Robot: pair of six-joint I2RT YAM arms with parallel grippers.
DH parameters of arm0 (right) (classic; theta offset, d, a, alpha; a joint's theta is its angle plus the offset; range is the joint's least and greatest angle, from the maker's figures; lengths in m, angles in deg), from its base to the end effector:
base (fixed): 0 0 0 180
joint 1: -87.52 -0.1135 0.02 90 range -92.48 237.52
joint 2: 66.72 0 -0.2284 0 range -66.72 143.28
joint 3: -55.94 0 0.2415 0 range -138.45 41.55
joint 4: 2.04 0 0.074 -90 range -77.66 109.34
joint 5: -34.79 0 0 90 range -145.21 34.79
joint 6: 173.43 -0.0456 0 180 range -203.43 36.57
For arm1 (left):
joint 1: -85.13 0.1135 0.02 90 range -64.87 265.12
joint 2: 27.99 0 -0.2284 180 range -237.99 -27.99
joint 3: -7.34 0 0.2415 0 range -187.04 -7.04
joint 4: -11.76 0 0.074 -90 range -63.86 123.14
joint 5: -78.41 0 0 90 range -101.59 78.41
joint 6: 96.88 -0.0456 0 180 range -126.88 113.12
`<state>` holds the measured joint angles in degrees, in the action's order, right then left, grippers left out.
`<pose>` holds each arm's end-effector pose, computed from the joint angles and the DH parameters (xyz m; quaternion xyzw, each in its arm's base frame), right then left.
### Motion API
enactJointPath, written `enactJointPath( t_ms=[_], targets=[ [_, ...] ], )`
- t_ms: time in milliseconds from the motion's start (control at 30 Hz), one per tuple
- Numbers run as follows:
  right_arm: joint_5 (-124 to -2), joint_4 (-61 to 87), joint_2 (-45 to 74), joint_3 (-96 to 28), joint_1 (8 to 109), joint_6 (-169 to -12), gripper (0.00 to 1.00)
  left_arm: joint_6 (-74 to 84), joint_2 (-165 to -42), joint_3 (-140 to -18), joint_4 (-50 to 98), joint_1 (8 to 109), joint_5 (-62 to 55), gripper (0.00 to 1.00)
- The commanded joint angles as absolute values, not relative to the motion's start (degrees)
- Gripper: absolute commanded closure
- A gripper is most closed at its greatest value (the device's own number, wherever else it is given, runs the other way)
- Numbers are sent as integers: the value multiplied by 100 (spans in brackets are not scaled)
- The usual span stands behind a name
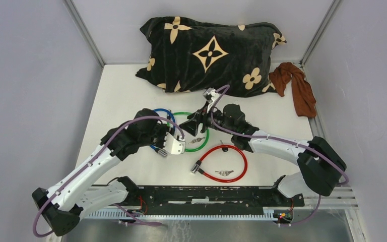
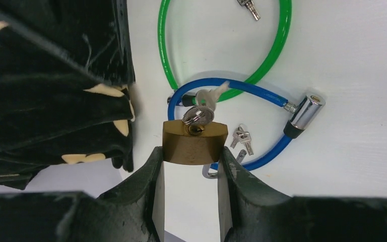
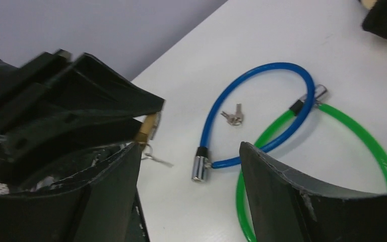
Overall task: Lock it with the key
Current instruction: Pick up the lock from the center of the board.
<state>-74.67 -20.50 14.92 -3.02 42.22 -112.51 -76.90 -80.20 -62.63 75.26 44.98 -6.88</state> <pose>0.2187 0.2426 0.2377 -0.2157 0.6987 0.5041 0.4595 0.1454 -0.1276 0.2821 0.7678 0.5171 0.0602 0.3735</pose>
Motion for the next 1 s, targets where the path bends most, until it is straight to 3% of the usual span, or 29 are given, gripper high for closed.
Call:
enactJointPath(
  t_ms=[0,367,533,667,733,767,800,833,900,933,967],
  targets=[
    [-7377,-2923,1807,-657,3919,-11908,24,-7272,-8187,-6264,6949,4417,-1112,98],
    [-7448,-2750,2745,-1279,3551,-12097,32,-7232,-8126,-6043,6771,4417,-1034,98],
    [-7670,-2926,3041,-1456,3533,-12282,49,-7113,-8091,-6063,6714,4416,-938,98],
    [-7707,-3112,3108,-1422,3532,-12434,52,-7045,-8088,-6050,6674,4415,-921,98],
    [-7761,-3121,3140,-1439,3532,-12454,65,-7030,-8061,-6024,6658,4412,-887,98],
    [-7726,-3125,3115,-1407,3531,-12464,85,-7027,-8056,-6014,6645,4412,-872,98],
    [-7686,-3143,3072,-1364,3536,-12462,95,-6999,-8041,-6013,6652,4414,-861,98],
    [-7682,-3141,3032,-1324,3533,-12443,100,-6951,-8029,-6011,6649,4415,-851,98],
    [-7760,-3114,2902,-1282,3556,-12392,100,-6697,-7989,-6019,6612,4414,-784,98],
    [-7843,-3110,2828,-1257,3589,-12391,100,-6473,-7967,-6025,6565,4414,-737,87],
    [-7978,-3139,2730,-1206,3646,-12408,100,-6231,-7918,-6042,6541,4413,-671,56]
  ],
)
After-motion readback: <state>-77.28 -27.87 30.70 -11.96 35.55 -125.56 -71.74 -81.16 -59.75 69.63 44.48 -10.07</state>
